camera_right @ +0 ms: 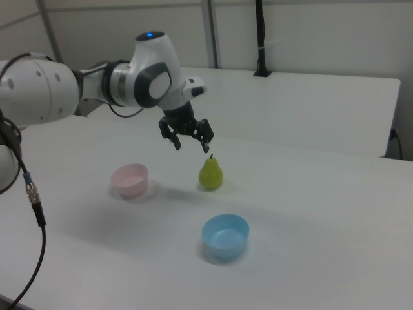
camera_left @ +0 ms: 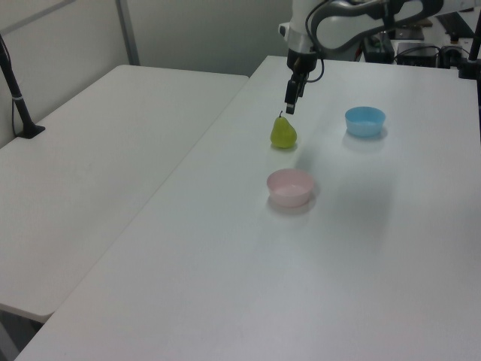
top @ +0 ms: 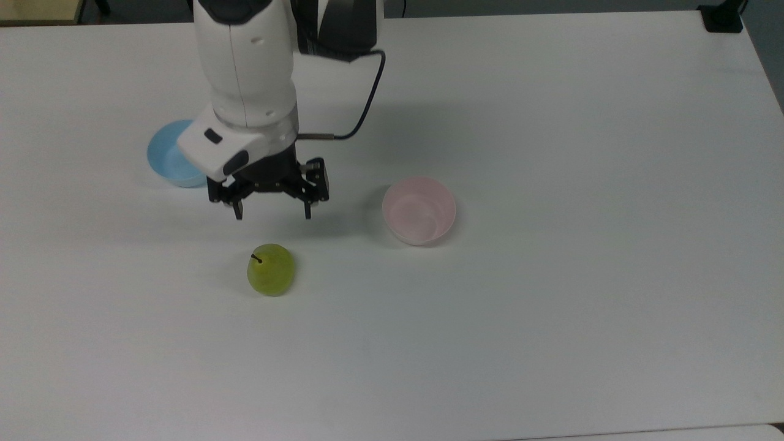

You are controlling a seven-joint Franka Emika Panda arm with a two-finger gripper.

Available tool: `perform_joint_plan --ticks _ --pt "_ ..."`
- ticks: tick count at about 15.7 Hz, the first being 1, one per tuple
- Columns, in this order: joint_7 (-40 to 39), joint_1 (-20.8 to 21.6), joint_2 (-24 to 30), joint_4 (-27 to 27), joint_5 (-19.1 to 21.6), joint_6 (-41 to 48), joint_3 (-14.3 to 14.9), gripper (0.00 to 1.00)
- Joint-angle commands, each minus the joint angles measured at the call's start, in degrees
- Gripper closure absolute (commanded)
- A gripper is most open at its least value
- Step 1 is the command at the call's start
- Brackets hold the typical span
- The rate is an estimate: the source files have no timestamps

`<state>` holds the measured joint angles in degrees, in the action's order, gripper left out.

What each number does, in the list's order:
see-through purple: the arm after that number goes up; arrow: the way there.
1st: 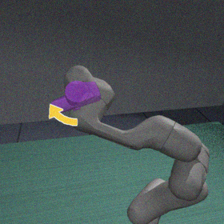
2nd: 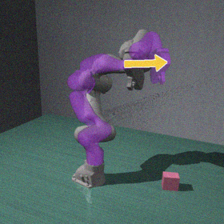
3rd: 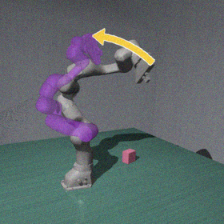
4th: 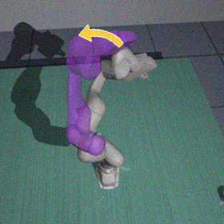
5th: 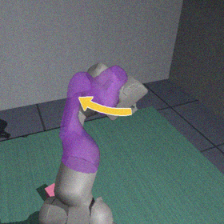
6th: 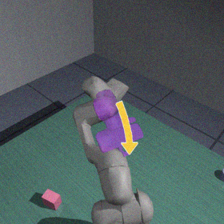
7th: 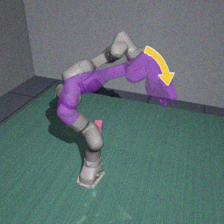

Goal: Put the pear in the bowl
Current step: 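Move the open gripper over the green pear, then lower the gripper and close it around the green pear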

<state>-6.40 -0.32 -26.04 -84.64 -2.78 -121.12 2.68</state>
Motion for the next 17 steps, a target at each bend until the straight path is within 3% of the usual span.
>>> perform_joint_plan --ticks 1,12,15,17 --pt "-1.7 -0.3 -3.9 1.5 0.8 -4.4 0.2 0.00" --pt "-1.6 -1.5 -10.9 1.2 0.4 -12.3 0.2 0.00" --pt "-1.7 -1.4 -12.0 1.2 0.0 -13.7 0.2 0.15" --pt "-1.5 -1.4 -12.3 1.2 -0.1 -14.7 0.2 0.33"
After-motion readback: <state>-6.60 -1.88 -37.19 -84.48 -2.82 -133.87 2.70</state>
